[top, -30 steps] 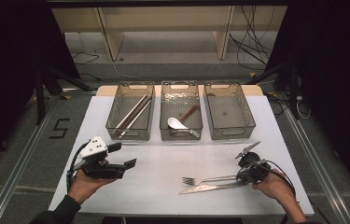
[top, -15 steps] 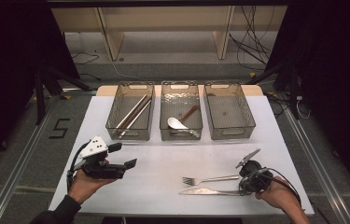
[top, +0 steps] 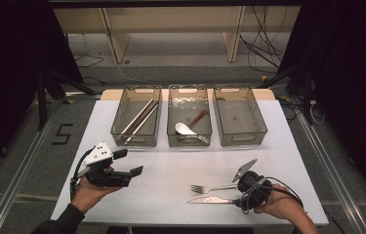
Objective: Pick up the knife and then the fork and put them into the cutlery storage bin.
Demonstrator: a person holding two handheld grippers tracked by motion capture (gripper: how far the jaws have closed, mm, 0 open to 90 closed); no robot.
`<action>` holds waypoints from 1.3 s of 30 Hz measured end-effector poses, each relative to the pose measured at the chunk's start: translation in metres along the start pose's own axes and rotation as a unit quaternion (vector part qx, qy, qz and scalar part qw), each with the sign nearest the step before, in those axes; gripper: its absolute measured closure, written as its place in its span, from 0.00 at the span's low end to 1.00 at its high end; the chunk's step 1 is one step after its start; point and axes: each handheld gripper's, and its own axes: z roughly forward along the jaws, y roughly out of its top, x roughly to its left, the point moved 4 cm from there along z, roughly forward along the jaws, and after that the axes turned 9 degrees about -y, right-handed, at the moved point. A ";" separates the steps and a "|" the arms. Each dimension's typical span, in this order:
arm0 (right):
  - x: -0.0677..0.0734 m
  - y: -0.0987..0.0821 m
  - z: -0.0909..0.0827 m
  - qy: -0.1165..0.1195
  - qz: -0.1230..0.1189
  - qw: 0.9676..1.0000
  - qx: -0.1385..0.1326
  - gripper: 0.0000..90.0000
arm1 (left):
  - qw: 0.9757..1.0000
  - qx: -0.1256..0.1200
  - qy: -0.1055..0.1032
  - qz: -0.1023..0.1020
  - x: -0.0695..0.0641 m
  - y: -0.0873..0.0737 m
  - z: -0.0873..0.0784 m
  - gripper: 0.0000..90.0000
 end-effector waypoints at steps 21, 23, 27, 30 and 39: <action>0.012 0.008 0.015 -0.011 -0.055 0.998 0.042 0.73 | 1.000 0.001 0.000 0.000 0.000 0.000 0.001 0.18; 0.013 0.008 0.015 -0.012 -0.064 0.997 0.043 0.74 | 1.000 0.001 0.000 0.000 -0.001 0.000 0.001 0.18; 0.015 0.009 0.015 -0.018 -0.073 0.996 0.045 0.76 | 1.000 0.001 0.000 0.000 0.000 0.000 0.001 0.18; 0.017 0.010 0.015 -0.026 -0.084 0.995 0.051 0.77 | 1.000 0.002 0.000 0.000 0.000 0.000 0.001 0.18; 0.021 0.011 0.014 -0.027 -0.105 0.993 0.056 0.84 | 1.000 0.002 0.000 0.000 0.000 0.000 0.001 0.18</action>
